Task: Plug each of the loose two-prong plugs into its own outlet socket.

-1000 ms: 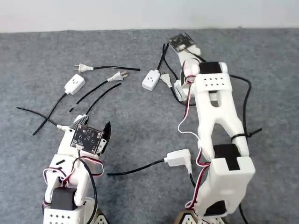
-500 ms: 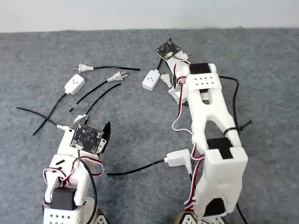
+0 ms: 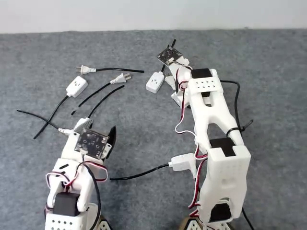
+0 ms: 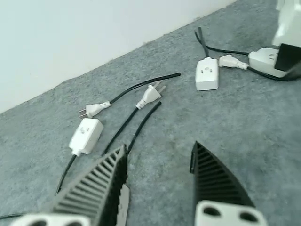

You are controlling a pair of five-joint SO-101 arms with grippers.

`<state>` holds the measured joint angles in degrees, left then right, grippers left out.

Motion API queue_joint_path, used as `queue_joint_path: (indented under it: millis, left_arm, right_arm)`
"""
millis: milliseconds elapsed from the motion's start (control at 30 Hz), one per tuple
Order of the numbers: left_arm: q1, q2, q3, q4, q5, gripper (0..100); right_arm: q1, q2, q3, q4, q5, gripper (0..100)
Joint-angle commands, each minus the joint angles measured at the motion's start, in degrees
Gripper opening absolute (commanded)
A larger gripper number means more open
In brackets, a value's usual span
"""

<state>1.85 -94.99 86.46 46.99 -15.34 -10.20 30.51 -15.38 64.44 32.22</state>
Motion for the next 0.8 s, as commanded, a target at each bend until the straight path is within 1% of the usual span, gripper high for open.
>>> queue_joint_path:
  millis: [0,500,667,767]
  left_arm:
    - [2.2,-0.44,0.75,-1.85,-2.46,23]
    - [2.37,-0.44,0.84,-1.85,-2.9,23]
    - [2.37,-0.44,0.75,-1.76,-2.9,23]
    - [1.93,-0.44,0.13,-1.58,-2.9,23]
  right_arm:
    - [-0.57,-0.4,-3.43,-1.8,1.23,40.6]
    - [-0.48,1.8,-3.52,-1.01,1.32,40.6]
    - [-1.01,-4.7,-3.52,6.55,0.18,40.6]
    - [-1.19,-10.51,-3.52,11.74,-4.92,40.6]
